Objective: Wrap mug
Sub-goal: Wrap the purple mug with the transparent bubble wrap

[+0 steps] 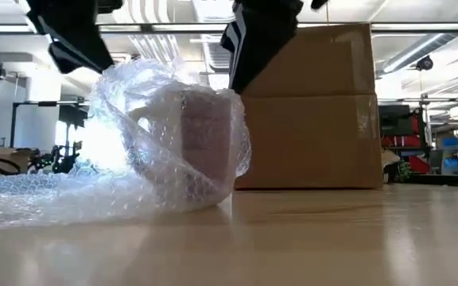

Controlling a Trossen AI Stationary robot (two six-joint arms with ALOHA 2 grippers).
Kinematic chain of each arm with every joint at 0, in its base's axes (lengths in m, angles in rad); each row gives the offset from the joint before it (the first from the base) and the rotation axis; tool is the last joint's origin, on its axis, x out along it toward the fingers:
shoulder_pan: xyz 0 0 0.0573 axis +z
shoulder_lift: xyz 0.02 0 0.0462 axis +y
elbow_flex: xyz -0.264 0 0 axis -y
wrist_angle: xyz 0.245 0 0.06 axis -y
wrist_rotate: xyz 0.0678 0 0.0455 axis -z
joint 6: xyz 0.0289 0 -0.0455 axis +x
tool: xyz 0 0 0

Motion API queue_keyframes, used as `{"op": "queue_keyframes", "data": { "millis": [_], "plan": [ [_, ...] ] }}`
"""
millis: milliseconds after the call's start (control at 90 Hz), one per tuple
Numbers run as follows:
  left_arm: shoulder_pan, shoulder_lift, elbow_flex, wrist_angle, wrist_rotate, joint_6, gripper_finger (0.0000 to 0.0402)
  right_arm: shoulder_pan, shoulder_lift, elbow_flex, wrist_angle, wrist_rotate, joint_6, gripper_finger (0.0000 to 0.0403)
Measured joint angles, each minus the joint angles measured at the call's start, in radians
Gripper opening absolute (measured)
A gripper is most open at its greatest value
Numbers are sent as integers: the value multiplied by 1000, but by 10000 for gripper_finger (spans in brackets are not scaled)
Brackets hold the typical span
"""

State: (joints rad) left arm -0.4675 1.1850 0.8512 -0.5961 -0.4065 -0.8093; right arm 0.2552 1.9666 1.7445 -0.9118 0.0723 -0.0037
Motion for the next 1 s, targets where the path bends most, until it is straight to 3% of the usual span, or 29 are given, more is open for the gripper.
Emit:
{"op": "queue_keyframes", "data": {
  "millis": [189, 456, 578, 733, 1000],
  "plan": [
    [14, -104, -171, -2, 7, -134, 39, 0, -8, 1, -6, 2, 46, 0],
    [14, -216, -374, -9, 34, -301, 160, -4, -8, 0, -21, -1, 45, 0],
    [14, -208, -448, -6, 37, -409, 192, -5, -11, 0, -66, -1, 45, 0],
    [14, -150, -505, 13, 46, -503, 192, -5, -33, 9, -99, -1, 45, 0],
    [14, -69, -521, 109, 27, -493, 146, -4, -44, 11, -104, -1, 40, 0]
  ]
}}
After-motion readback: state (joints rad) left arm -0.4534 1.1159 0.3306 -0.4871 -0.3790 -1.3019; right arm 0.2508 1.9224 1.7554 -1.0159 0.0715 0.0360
